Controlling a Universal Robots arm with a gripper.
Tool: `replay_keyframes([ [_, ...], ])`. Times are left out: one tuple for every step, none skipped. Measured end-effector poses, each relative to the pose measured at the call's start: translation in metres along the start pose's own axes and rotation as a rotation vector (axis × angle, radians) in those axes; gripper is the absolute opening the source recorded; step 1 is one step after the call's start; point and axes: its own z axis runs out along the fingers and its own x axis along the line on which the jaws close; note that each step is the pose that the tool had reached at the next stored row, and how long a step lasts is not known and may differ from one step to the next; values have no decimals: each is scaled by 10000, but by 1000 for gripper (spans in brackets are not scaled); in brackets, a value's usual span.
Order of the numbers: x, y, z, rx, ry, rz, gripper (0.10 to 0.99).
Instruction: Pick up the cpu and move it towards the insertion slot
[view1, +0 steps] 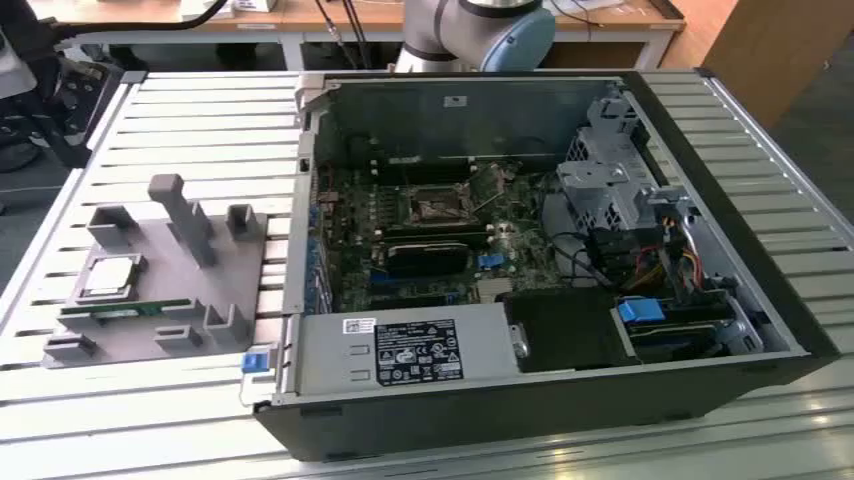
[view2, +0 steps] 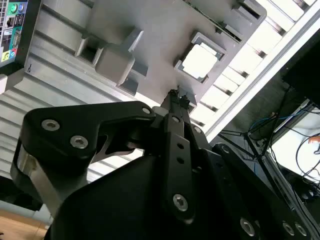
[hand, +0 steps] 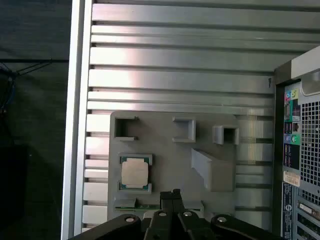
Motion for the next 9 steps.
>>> replay_keyframes([
  [0,0,0,0,0,0,106],
  [0,0,0,0,0,1,106],
  [0,0,0,0,0,0,106],
  [0,0,0,0,0,0,106],
  [0,0,0,1,1,0,106],
  [3,0,-1,1,2,0,106],
  [8,0,0,0,0,0,106],
  [16,1,0,0,0,2,106],
  [22,1,0,1,0,1,106],
])
